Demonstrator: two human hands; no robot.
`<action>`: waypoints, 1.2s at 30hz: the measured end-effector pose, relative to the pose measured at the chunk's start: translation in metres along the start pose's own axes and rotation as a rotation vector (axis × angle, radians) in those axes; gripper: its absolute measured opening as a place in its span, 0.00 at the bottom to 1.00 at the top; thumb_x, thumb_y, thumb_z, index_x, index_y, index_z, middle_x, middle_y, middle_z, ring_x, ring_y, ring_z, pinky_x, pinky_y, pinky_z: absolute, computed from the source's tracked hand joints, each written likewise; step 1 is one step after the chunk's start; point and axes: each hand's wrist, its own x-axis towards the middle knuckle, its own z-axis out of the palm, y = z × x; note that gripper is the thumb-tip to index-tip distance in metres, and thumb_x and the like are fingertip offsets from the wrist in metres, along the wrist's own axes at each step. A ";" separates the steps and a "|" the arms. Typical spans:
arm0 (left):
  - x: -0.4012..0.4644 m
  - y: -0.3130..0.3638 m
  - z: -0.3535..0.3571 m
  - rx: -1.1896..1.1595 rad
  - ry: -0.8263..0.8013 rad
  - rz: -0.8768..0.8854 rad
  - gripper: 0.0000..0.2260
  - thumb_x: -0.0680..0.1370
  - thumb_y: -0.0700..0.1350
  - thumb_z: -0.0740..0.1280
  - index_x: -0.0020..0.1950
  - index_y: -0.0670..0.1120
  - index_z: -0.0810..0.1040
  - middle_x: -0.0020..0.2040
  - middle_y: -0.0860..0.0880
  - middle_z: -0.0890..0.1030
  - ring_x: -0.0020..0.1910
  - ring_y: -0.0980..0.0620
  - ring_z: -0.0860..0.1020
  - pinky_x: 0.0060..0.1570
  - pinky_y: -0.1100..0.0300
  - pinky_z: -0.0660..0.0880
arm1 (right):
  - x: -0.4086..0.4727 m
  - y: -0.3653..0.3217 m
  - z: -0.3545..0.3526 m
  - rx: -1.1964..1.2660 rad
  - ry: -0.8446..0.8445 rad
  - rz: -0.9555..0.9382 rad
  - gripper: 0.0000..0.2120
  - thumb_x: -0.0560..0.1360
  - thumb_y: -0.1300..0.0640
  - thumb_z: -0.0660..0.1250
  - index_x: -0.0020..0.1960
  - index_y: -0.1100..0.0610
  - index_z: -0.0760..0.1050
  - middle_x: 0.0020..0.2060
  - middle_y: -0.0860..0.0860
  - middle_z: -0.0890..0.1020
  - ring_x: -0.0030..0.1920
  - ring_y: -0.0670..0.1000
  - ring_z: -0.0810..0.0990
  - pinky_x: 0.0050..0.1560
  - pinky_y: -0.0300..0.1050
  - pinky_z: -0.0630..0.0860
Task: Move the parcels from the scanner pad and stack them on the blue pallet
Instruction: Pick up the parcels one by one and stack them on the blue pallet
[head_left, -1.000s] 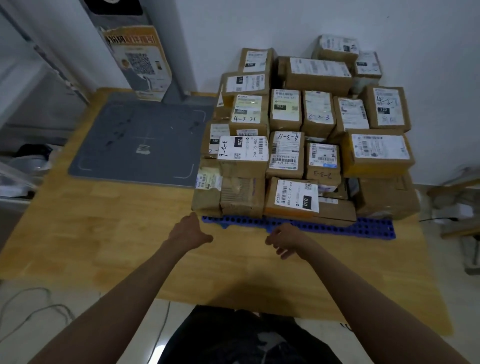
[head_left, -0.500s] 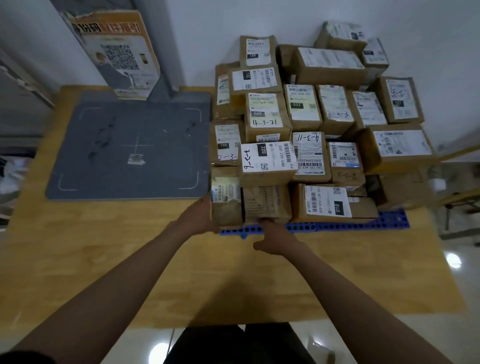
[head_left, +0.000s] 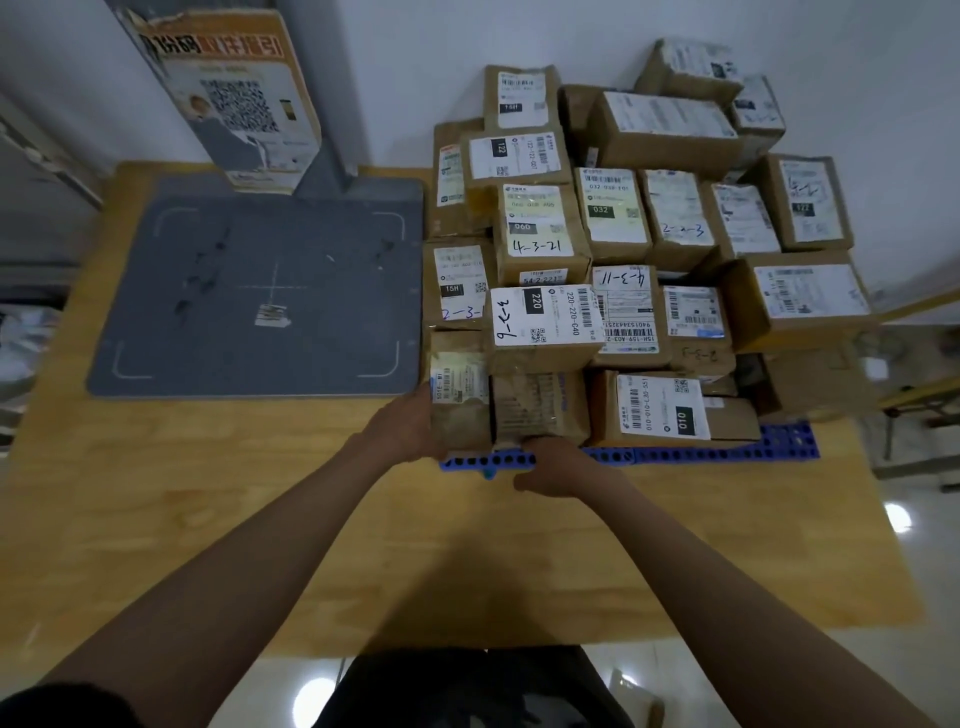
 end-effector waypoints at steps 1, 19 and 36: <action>-0.001 0.000 -0.002 0.001 -0.012 -0.002 0.49 0.64 0.47 0.80 0.77 0.48 0.56 0.69 0.47 0.73 0.62 0.46 0.75 0.57 0.51 0.76 | -0.003 0.000 -0.001 0.004 -0.001 -0.007 0.31 0.78 0.49 0.66 0.76 0.57 0.61 0.70 0.56 0.70 0.65 0.56 0.73 0.64 0.51 0.73; 0.014 -0.031 -0.071 0.155 0.089 -0.112 0.35 0.73 0.45 0.74 0.75 0.40 0.62 0.71 0.41 0.70 0.68 0.43 0.71 0.62 0.53 0.71 | -0.008 -0.089 -0.059 -0.176 0.109 -0.203 0.23 0.77 0.50 0.66 0.69 0.59 0.72 0.64 0.56 0.76 0.61 0.56 0.76 0.56 0.47 0.73; 0.134 -0.023 -0.133 0.396 -0.092 0.011 0.25 0.79 0.39 0.60 0.76 0.49 0.64 0.72 0.43 0.69 0.69 0.44 0.70 0.66 0.49 0.69 | 0.086 -0.173 -0.060 -0.172 -0.038 -0.348 0.23 0.81 0.58 0.61 0.73 0.65 0.64 0.69 0.61 0.71 0.68 0.60 0.71 0.66 0.54 0.72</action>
